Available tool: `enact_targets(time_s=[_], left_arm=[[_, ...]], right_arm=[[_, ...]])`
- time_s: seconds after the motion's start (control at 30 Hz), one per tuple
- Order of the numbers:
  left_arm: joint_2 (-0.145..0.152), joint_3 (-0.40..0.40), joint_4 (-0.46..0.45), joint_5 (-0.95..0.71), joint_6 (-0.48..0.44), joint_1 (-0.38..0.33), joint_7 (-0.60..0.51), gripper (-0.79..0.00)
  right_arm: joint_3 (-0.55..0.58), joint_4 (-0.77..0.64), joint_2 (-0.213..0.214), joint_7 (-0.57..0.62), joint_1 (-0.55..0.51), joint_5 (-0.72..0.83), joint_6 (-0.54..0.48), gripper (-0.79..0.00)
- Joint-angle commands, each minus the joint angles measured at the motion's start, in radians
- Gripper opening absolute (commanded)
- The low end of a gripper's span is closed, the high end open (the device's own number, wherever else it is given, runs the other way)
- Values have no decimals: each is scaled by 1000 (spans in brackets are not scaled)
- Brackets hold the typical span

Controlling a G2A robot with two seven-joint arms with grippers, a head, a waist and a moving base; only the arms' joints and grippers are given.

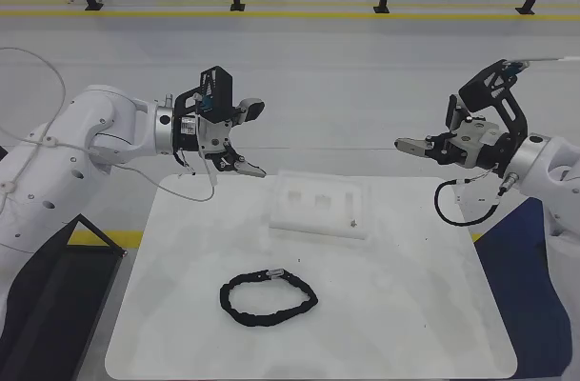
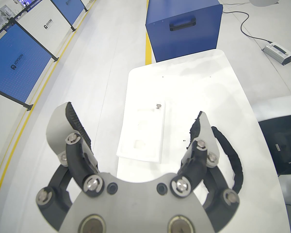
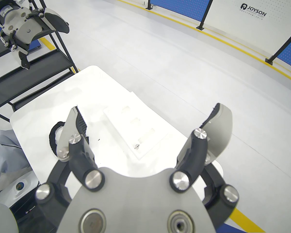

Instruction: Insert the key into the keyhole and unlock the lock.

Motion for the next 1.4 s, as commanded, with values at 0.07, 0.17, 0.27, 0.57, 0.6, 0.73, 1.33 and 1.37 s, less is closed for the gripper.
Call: enact_targets(time_s=[0.07,0.17,0.27,0.57,0.6,0.73,1.33,1.37], left_arm=[[0,0,0,0,0,0,0,0],[0,0,0,0,0,0,0,0],[0,0,0,0,0,0,0,0],[0,0,0,0,0,0,0,0],[0,0,0,0,0,0,0,0],[0,0,0,0,0,0,0,0],[0,0,0,0,0,0,0,0],[0,0,0,0,0,0,0,0]], right_arm=[[0,0,0,0,0,0,0,0],[0,0,0,0,0,0,0,0],[0,0,0,0,0,0,0,0],[0,0,0,0,0,0,0,0],[0,0,0,0,0,0,0,0],[0,0,0,0,0,0,0,0],[-140,272,-9,-65,-11,-163,155,0],[-159,287,-11,-66,-5,-179,169,0]])
